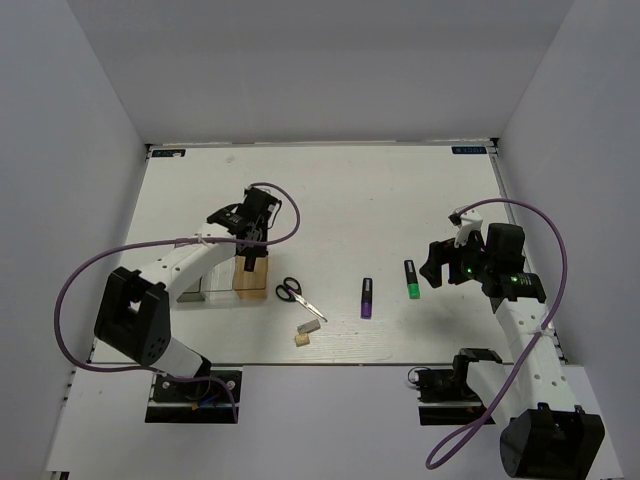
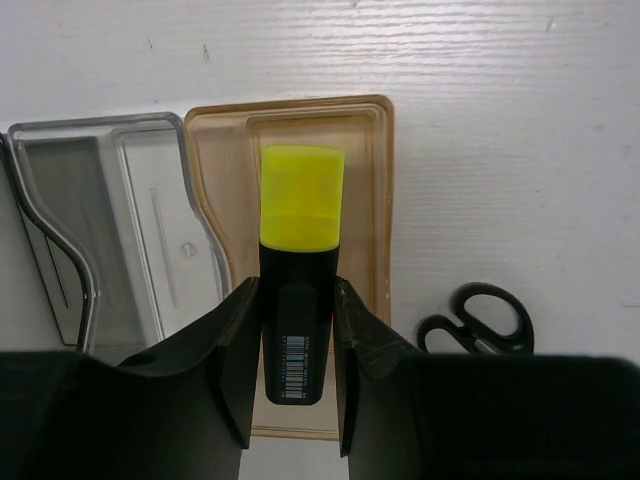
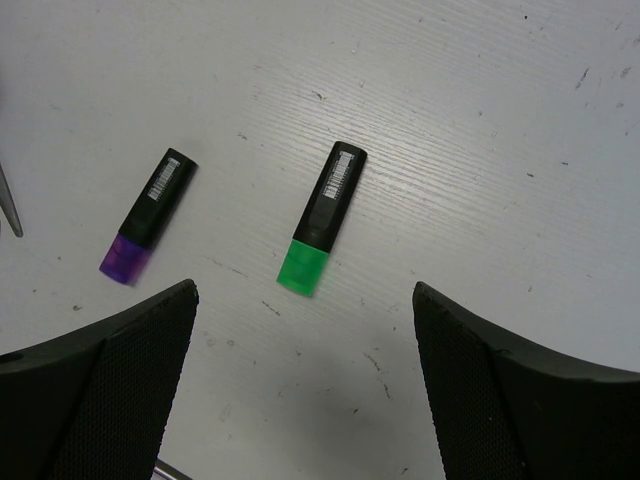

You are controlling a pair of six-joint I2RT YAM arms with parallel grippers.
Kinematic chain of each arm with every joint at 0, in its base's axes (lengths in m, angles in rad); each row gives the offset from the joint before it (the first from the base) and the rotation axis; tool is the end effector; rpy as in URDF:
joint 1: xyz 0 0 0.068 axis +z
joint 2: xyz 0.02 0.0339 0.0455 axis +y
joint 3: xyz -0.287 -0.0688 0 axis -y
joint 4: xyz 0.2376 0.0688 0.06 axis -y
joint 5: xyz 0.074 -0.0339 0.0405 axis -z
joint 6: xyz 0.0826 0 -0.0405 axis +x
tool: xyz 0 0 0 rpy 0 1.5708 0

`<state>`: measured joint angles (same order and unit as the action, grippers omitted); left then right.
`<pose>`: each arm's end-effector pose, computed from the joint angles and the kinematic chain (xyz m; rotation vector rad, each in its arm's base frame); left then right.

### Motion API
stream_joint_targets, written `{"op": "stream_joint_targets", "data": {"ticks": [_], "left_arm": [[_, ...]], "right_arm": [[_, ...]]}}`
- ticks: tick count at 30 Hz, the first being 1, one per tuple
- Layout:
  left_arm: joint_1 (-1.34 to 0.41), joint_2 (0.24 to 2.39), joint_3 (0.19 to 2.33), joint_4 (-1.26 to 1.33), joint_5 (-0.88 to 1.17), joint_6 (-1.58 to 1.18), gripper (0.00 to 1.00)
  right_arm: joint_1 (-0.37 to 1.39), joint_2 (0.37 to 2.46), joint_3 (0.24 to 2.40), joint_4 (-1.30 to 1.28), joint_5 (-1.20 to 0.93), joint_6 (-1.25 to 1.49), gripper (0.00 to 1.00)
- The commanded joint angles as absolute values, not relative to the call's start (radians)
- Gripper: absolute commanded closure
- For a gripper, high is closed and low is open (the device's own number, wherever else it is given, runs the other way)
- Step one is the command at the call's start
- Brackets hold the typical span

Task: Sort the stationery into containers
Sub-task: Place the stationery into the container, then grab a piece of stationery with the left arm

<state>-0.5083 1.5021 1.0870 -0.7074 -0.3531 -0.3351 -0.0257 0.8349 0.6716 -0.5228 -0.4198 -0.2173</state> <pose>0.2826 -0.1247 0.2224 0.1189 2.5864 0.1797 0.1880 0.0288 0.2521 -0.4308 2.1657 0.3385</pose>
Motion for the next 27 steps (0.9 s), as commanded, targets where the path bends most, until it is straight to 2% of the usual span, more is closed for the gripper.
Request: {"op": "stream_joint_targets", "data": {"ticks": [1, 5, 12, 13, 14, 15, 16, 17, 18, 19, 20, 21, 22, 23, 24, 25, 26, 27], "left_arm": [[-0.494, 1.46, 1.066, -0.716, -0.368, -0.351, 0.61], [-0.485, 1.453, 1.06, -0.712, -0.374, -0.351, 0.45], [-0.494, 1.433, 1.135, -0.738, -0.357, -0.33, 0.44], [-0.506, 1.428, 1.147, -0.75, -0.354, -0.331, 0.48], [-0.509, 1.421, 1.143, -0.744, -0.348, -0.328, 0.61], [-0.529, 1.413, 1.138, -0.733, -0.309, -0.324, 0.92], [-0.555, 1.387, 1.132, -0.707, -0.289, -0.316, 1.0], [-0.57, 1.388, 1.124, -0.675, -0.258, -0.304, 1.0], [-0.619, 1.391, 1.127, -0.666, -0.148, -0.299, 1.0], [-0.639, 1.411, 1.14, -0.652, -0.115, -0.305, 1.0], [-0.661, 1.44, 1.147, -0.644, -0.086, -0.311, 0.98], [-0.708, 1.459, 1.155, -0.634, -0.019, -0.317, 0.92], [-0.757, 1.477, 1.172, -0.632, -0.014, -0.351, 0.66], [-0.779, 1.53, 1.189, -0.624, -0.011, -0.357, 0.54], [-0.828, 1.551, 1.196, -0.599, -0.015, -0.37, 0.46], [-0.85, 1.565, 1.225, -0.589, -0.023, -0.417, 0.36], [-0.901, 1.618, 1.233, -0.581, -0.037, -0.434, 0.31], [-0.916, 1.635, 1.242, -0.559, -0.047, -0.468, 0.29]], "right_arm": [[-0.028, 0.833, 0.704, -0.508, -0.433, -0.213, 0.11], [-0.026, 0.835, 0.704, -0.509, -0.433, -0.213, 0.11], [-0.026, 0.836, 0.704, -0.509, -0.434, -0.216, 0.11], [-0.026, 0.835, 0.704, -0.508, -0.436, -0.216, 0.11], [-0.026, 0.833, 0.706, -0.511, -0.433, -0.215, 0.11], [-0.028, 0.833, 0.704, -0.509, -0.434, -0.215, 0.11], [-0.026, 0.833, 0.704, -0.508, -0.433, -0.216, 0.11], [-0.025, 0.831, 0.703, -0.508, -0.422, -0.215, 0.14], [-0.025, 0.836, 0.701, -0.505, -0.416, -0.215, 0.28], [-0.026, 0.839, 0.7, -0.502, -0.405, -0.21, 0.8], [-0.023, 0.842, 0.698, -0.503, -0.367, -0.204, 1.0], [-0.023, 0.856, 0.701, -0.496, -0.323, -0.192, 1.0], [-0.021, 0.873, 0.704, -0.497, -0.278, -0.189, 1.0], [-0.021, 0.882, 0.706, -0.495, -0.258, -0.187, 1.0], [-0.025, 0.918, 0.721, -0.506, -0.22, -0.184, 0.89], [-0.023, 0.931, 0.726, -0.508, -0.187, -0.184, 0.71], [-0.025, 0.94, 0.732, -0.511, -0.175, -0.183, 0.47], [-0.026, 0.957, 0.735, -0.514, -0.167, -0.178, 0.41]]}}
